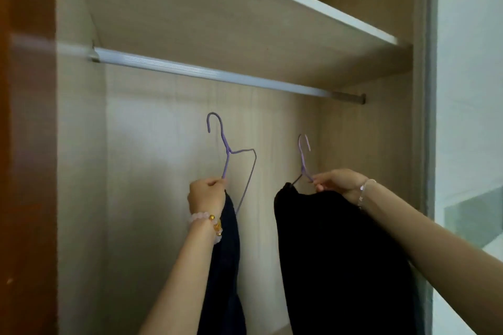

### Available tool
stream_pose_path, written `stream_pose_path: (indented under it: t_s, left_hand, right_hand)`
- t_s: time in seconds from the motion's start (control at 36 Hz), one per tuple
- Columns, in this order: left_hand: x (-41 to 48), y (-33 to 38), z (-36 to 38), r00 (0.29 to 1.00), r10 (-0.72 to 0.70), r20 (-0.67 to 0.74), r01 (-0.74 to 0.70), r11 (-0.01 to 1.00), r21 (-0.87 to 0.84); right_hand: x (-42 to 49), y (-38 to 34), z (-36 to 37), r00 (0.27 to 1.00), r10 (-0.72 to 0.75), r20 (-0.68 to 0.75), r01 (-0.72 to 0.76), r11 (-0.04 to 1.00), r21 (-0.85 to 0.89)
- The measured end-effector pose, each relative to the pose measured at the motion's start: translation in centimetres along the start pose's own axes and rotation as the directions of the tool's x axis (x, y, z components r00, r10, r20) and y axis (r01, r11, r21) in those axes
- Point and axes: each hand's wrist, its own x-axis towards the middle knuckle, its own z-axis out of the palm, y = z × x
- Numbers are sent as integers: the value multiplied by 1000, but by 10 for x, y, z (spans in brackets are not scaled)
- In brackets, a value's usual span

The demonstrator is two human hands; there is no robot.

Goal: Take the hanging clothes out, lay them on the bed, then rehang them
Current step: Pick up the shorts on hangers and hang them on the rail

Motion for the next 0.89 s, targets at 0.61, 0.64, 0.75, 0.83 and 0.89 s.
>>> stream_pose_path:
  t_s: [0.61,0.64,0.75,0.83,0.89]
  left_hand:
    - [98,133,-17,961,212,-177,-103,870,483]
    - [102,139,-16,960,219,-175,-107,863,494]
    - [112,149,-12,949,245,-197,-110,846,522]
    - [117,150,-12,952,248,-181,-110,826,552]
    - [120,148,-12,952,245,-181,-105,822,559]
  right_hand:
    - [156,-124,27,879,-48,475,-36,986,165]
    - [161,-131,28,882,-56,468,-22,987,158]
    - [179,-140,38,900,-44,434,6,996,89]
    - [191,-131,42,896,-32,443,-1,997,72]
    - [201,-126,43,902,-29,432,-13,995,95]
